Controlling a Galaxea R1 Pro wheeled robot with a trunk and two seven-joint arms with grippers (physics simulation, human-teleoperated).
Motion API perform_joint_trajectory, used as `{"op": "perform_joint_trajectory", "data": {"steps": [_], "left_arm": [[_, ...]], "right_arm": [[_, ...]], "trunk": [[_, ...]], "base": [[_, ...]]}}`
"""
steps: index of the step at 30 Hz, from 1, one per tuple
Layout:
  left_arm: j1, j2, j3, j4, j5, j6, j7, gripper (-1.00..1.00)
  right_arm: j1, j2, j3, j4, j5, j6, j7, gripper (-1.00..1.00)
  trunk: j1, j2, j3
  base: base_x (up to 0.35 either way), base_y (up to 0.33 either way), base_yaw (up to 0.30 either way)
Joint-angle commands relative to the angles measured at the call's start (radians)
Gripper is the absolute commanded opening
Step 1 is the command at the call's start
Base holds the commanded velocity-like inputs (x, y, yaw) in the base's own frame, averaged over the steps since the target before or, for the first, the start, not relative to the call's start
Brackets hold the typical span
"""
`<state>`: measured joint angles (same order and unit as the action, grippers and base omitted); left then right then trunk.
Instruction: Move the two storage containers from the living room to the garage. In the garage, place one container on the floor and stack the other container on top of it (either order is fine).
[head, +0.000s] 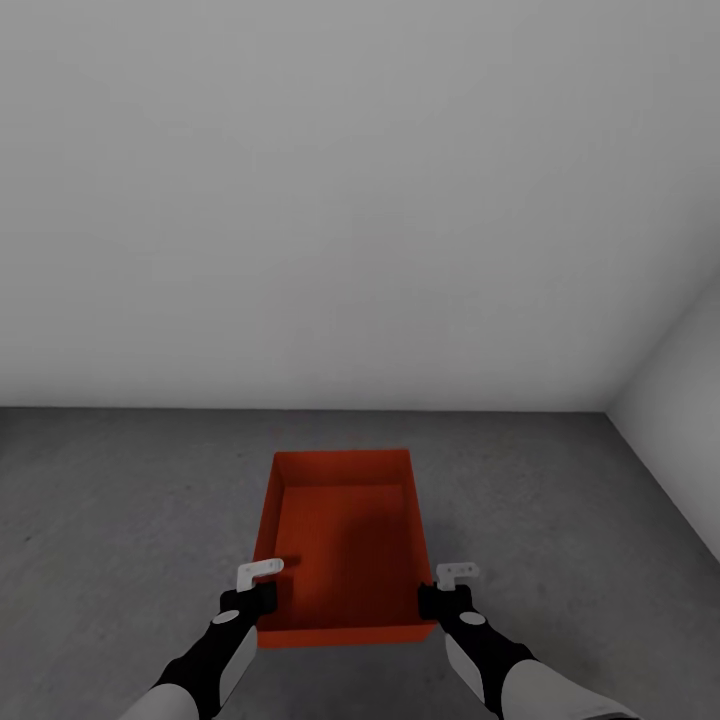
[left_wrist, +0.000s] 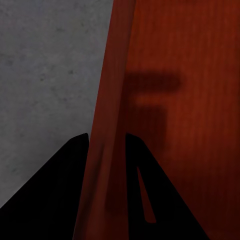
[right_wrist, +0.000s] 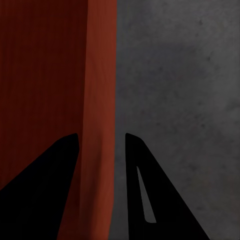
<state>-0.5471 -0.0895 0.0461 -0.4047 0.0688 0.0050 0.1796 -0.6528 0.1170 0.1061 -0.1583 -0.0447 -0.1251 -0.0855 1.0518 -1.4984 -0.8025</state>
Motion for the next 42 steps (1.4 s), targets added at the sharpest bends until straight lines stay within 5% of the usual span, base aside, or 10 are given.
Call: {"op": "perform_joint_trajectory", "data": {"steps": [1, 42], "left_arm": [[-0.001, 0.0, 0.001, -0.054, 0.0, 0.001, 0.003, -1.0], [0.0, 0.0, 0.001, -0.054, 0.0, 0.001, 0.003, -1.0]], "right_arm": [[-0.001, -0.007, -0.008, 0.005, -0.01, -0.004, -0.02, -1.0], [-0.001, -0.007, -0.008, 0.005, -0.01, -0.003, -0.02, -1.0]], "trunk": [[0.004, -0.008, -0.004], [0.161, -0.295, -0.132]], "base": [[0.0, 0.0, 0.0], [0.0, 0.0, 0.0]]}}
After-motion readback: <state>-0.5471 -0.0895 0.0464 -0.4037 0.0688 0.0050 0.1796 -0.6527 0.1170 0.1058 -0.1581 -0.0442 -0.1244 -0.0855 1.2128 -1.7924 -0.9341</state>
